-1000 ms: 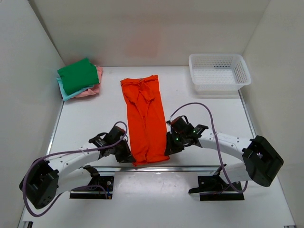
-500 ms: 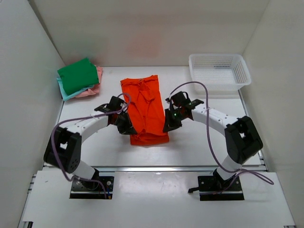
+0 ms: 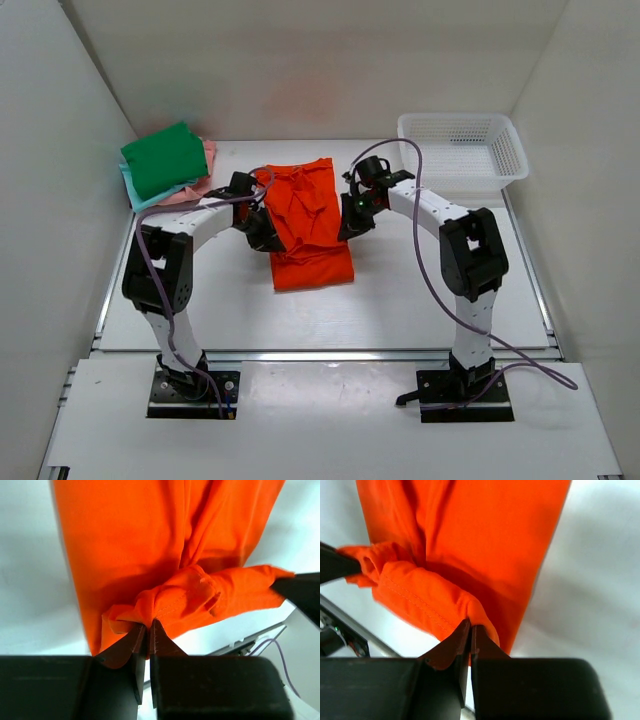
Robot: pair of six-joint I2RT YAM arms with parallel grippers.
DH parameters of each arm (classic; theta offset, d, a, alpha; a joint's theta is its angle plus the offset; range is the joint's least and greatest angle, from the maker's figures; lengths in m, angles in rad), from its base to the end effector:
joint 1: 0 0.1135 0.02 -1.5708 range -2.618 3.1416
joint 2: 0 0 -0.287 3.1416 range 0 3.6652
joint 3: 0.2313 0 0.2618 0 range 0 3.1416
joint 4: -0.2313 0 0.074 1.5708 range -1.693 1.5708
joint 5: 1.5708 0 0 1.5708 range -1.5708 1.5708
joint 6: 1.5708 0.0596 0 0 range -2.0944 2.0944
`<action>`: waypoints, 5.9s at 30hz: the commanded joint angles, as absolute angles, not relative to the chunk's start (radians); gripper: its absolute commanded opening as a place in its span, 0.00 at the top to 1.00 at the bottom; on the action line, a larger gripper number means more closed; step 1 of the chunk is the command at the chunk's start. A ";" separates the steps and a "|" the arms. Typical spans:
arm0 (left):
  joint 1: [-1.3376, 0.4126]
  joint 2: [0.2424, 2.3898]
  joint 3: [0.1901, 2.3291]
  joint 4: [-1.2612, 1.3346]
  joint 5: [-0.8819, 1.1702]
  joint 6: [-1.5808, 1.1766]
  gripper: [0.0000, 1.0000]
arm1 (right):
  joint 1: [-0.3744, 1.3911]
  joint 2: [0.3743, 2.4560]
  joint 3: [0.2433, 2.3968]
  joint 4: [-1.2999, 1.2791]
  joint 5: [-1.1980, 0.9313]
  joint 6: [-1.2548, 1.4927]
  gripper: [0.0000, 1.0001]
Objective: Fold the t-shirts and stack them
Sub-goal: Fold the folded rectangular tshirt in 1/3 of the way, then grab one side of the 2/3 rectangular tshirt with both arms, then fold the long partially folded tshirt into a neat square
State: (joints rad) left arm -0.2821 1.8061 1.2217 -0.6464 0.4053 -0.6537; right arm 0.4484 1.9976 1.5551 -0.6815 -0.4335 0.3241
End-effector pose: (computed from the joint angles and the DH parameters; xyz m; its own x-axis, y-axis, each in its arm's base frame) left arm 0.3541 -0.1271 0.1807 -0.9512 -0.3062 -0.0387 -0.2473 0.8312 -0.4979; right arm 0.3948 0.2177 0.2044 -0.9477 -0.1352 -0.2890 -0.2692 0.8251 0.4967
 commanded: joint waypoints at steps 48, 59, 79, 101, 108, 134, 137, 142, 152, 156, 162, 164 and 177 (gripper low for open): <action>-0.411 1.307 0.627 -0.276 0.138 -0.841 0.45 | 0.495 1.594 0.914 -0.304 -0.222 0.503 0.74; -0.469 1.479 0.661 -0.184 0.100 -0.880 0.47 | 0.512 1.666 0.925 -0.261 -0.224 0.526 0.70; -0.492 1.188 0.539 -0.487 0.126 -0.874 1.00 | 0.581 1.493 0.807 -0.435 -0.382 0.542 1.00; -0.282 1.383 0.991 -0.532 0.259 -0.744 1.00 | 0.399 1.722 1.418 -0.784 -0.537 0.351 1.00; -0.199 1.819 1.386 -0.505 0.255 -0.701 0.99 | 0.298 2.103 1.961 -0.805 -0.546 0.371 0.99; -0.143 1.950 1.365 -0.345 0.388 -0.692 0.22 | 0.210 1.924 1.695 -0.517 -0.405 0.400 0.71; -0.156 1.979 1.419 -0.324 0.336 -0.716 0.23 | 0.225 1.917 1.677 -0.523 -0.428 0.397 0.72; -0.153 2.016 1.508 -0.281 0.284 -0.758 0.28 | 0.259 1.910 1.666 -0.514 -0.434 0.405 0.72; -0.166 2.140 1.612 -0.273 0.284 -0.768 0.34 | 0.242 1.916 1.667 -0.523 -0.450 0.410 0.72; -0.176 2.192 1.660 -0.250 0.311 -0.807 0.36 | 0.238 1.916 1.666 -0.529 -0.454 0.400 0.72; -0.173 2.201 1.689 -0.247 0.328 -0.848 0.46 | 0.232 1.928 1.660 -0.531 -0.468 0.408 0.73; -0.169 2.203 1.686 -0.244 0.334 -0.859 0.51 | 0.230 1.927 1.669 -0.528 -0.472 0.405 0.73; -0.161 2.238 1.799 -0.371 0.380 -0.848 0.41 | 0.222 1.950 1.675 -0.528 -0.489 0.411 0.73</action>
